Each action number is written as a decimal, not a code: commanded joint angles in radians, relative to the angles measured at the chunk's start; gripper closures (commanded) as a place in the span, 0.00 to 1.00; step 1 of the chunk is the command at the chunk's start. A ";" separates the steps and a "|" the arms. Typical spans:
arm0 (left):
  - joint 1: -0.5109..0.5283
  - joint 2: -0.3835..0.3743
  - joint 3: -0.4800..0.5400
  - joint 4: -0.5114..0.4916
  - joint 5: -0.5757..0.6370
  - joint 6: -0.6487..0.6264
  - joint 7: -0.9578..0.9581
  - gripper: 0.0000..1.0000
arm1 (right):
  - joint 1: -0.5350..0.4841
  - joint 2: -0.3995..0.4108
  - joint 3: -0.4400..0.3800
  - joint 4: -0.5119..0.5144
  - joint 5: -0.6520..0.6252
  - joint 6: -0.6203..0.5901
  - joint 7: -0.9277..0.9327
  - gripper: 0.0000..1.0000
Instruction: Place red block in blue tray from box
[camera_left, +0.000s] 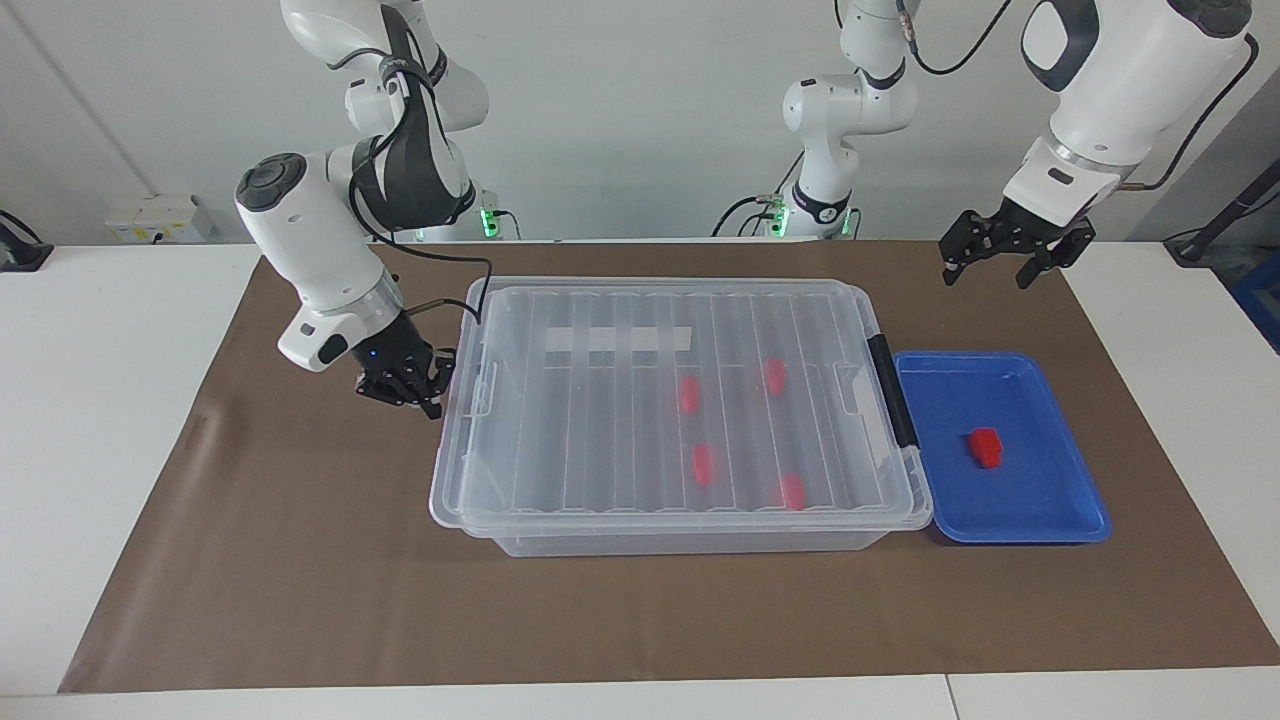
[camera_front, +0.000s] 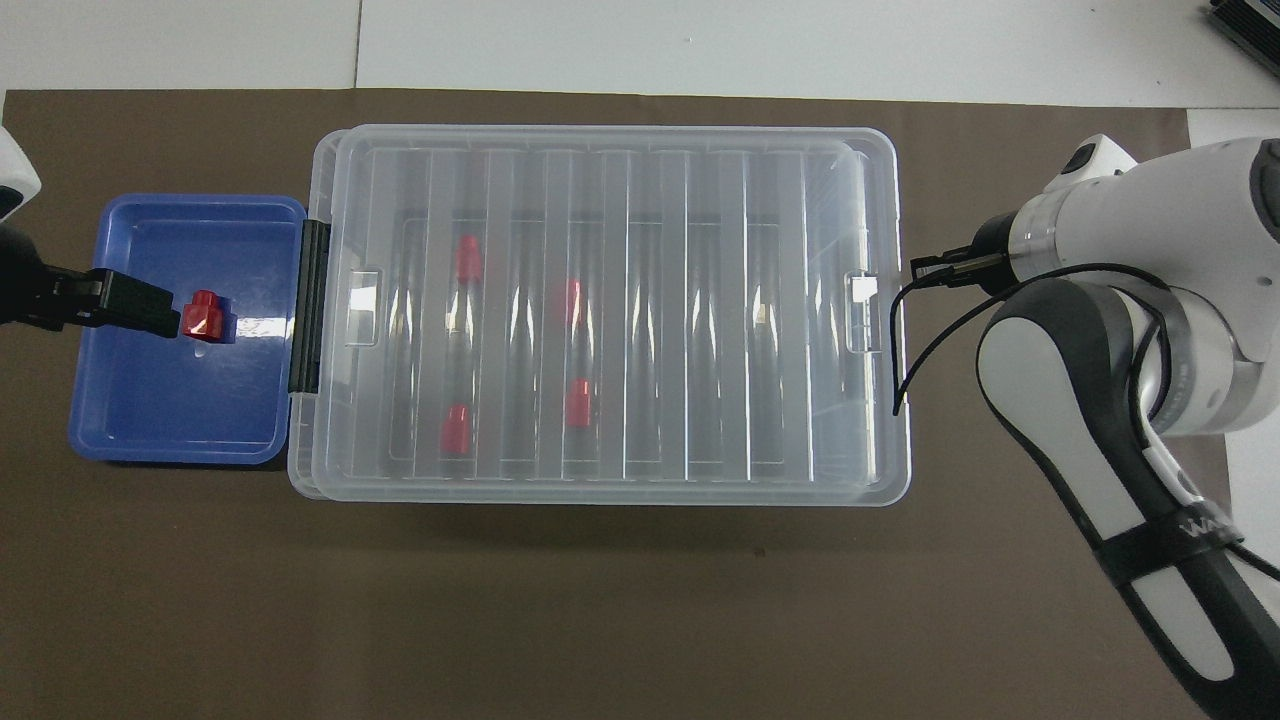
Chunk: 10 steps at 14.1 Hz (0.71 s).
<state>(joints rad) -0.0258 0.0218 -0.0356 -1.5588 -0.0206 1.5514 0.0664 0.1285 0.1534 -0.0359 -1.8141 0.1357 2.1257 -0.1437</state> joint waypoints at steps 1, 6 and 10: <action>-0.019 -0.034 0.017 -0.040 0.004 0.018 -0.019 0.00 | -0.036 -0.023 -0.002 0.088 -0.099 -0.157 0.061 1.00; -0.025 -0.036 0.014 -0.041 0.005 0.015 -0.019 0.00 | -0.040 -0.115 -0.002 0.154 -0.191 -0.438 0.272 0.63; -0.016 -0.036 0.016 -0.040 0.004 0.015 -0.019 0.00 | -0.058 -0.190 -0.024 0.188 -0.153 -0.591 0.273 0.00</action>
<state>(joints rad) -0.0332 0.0200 -0.0304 -1.5596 -0.0206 1.5513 0.0613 0.0803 -0.0132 -0.0564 -1.6446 -0.0299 1.5884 0.1123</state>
